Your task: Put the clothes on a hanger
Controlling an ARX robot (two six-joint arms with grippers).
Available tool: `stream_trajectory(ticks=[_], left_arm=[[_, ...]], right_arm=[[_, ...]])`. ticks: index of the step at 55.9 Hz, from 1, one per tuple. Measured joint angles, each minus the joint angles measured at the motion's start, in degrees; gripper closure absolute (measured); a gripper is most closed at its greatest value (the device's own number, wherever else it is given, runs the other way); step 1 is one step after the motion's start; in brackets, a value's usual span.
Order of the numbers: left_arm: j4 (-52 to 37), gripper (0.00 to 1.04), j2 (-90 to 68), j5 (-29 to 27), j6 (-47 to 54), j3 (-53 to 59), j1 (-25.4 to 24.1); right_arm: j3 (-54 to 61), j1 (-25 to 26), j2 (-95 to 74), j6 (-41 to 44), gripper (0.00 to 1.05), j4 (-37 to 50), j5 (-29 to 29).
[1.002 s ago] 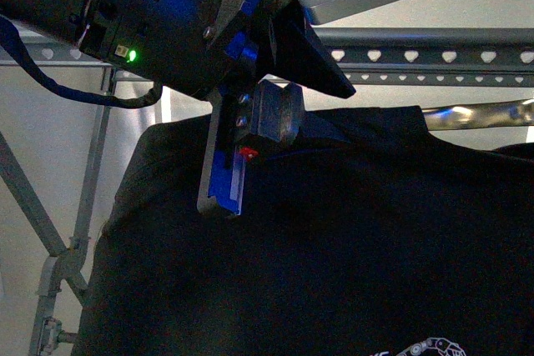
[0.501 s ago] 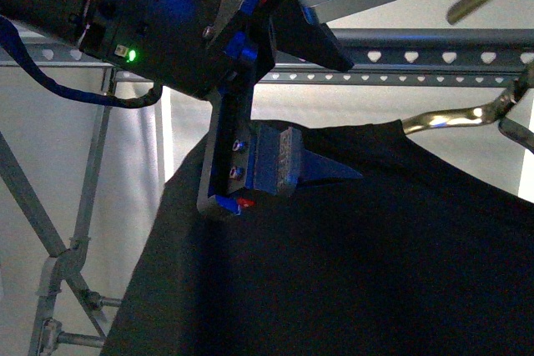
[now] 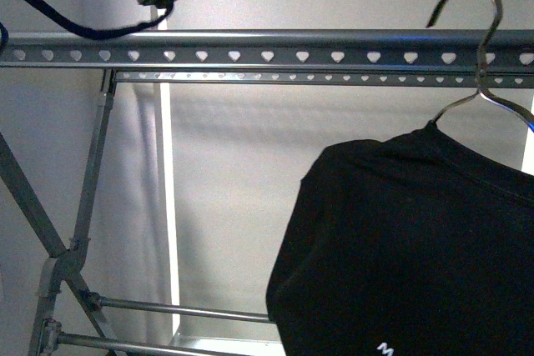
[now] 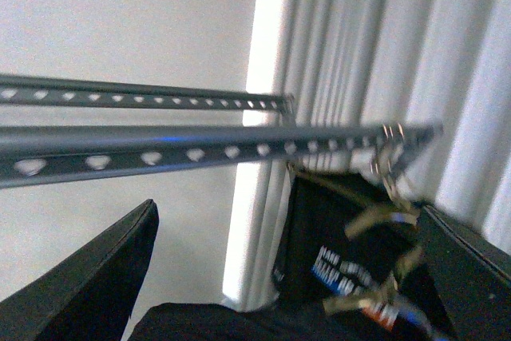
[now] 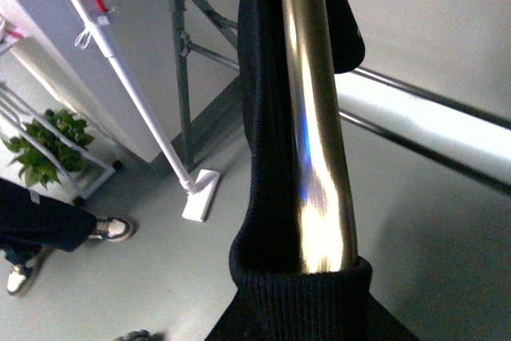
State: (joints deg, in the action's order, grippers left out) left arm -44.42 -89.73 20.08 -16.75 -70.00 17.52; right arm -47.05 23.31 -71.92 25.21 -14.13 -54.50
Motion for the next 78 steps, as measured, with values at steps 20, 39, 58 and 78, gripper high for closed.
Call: stream_trajectory(ticks=[20, 39, 58, 78], left_arm=[[14.0, 0.07, 0.0, -18.5, -20.7, -5.3, -6.8], [23.9, 0.47, 14.7, -30.6, 9.7, 13.1, -6.4], [12.9, 1.01, 26.9, -27.0, 15.8, 39.2, -10.4], [8.8, 1.01, 40.3, -20.4, 16.5, 56.8, -16.5]], right_arm=[[-3.5, -0.1, 0.1, -29.3, 1.00, 4.1, 6.9], [-15.8, -2.4, -5.4, -40.2, 1.00, 5.1, 12.5], [-27.1, -8.9, -13.6, -43.7, 1.00, 0.4, 22.1], [-26.1, -14.3, -19.0, -47.5, 1.00, 4.4, 29.0]])
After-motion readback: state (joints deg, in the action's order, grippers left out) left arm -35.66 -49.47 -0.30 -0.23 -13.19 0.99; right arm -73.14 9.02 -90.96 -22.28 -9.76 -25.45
